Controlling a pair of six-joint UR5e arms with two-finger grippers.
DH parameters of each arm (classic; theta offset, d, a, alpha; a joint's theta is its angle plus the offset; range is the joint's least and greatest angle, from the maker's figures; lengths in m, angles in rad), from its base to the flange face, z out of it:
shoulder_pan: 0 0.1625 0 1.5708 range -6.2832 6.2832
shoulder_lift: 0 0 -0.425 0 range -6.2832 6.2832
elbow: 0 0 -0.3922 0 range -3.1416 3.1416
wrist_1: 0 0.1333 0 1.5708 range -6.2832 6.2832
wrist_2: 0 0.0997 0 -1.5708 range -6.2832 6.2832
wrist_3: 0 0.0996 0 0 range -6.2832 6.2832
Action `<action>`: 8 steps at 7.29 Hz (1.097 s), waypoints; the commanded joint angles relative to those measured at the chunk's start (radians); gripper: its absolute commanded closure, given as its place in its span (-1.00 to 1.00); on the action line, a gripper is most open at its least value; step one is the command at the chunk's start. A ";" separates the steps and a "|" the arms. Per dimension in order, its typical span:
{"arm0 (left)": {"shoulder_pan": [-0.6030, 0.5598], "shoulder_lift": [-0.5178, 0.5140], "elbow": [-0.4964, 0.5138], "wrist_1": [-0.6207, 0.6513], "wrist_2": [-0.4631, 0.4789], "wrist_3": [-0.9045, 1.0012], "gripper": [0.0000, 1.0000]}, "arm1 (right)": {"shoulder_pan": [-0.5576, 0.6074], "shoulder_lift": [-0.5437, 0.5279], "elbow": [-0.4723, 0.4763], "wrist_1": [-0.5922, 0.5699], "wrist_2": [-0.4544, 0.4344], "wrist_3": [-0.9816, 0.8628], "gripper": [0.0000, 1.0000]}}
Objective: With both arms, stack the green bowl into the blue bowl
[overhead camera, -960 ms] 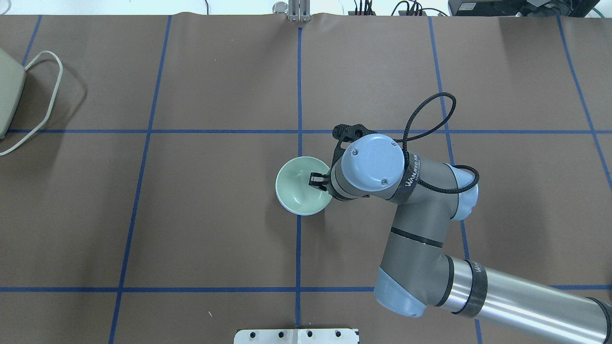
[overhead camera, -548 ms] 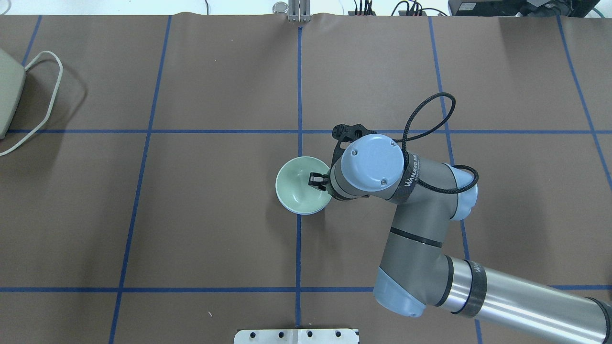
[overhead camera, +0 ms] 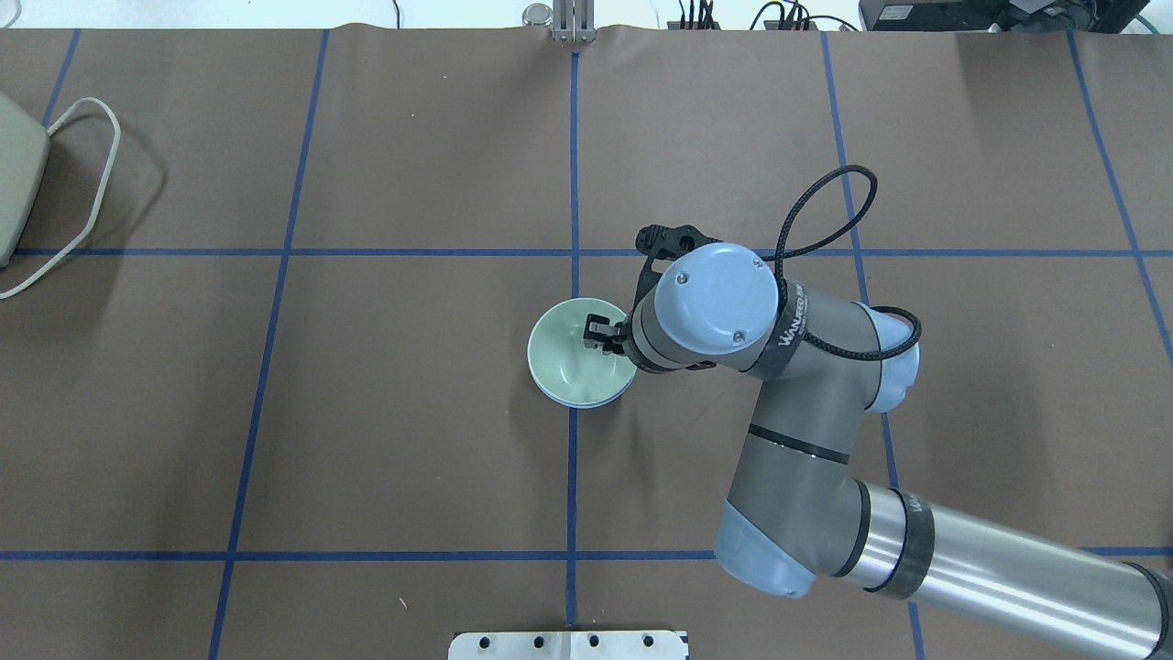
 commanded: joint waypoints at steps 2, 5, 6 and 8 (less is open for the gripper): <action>0.017 -0.006 -0.002 0.003 0.005 -0.007 -0.98 | 0.273 -0.002 0.021 -0.013 0.230 -0.157 -1.00; 0.061 -0.002 -0.020 0.000 0.044 -0.004 -0.98 | 0.542 -0.203 0.015 -0.013 0.434 -0.621 -1.00; 0.061 0.000 -0.034 0.000 0.046 0.004 -0.98 | 0.625 -0.292 0.025 -0.011 0.481 -0.736 -1.00; 0.080 -0.008 -0.054 -0.002 0.046 0.021 -0.98 | 0.751 -0.441 0.012 -0.015 0.493 -1.023 -1.00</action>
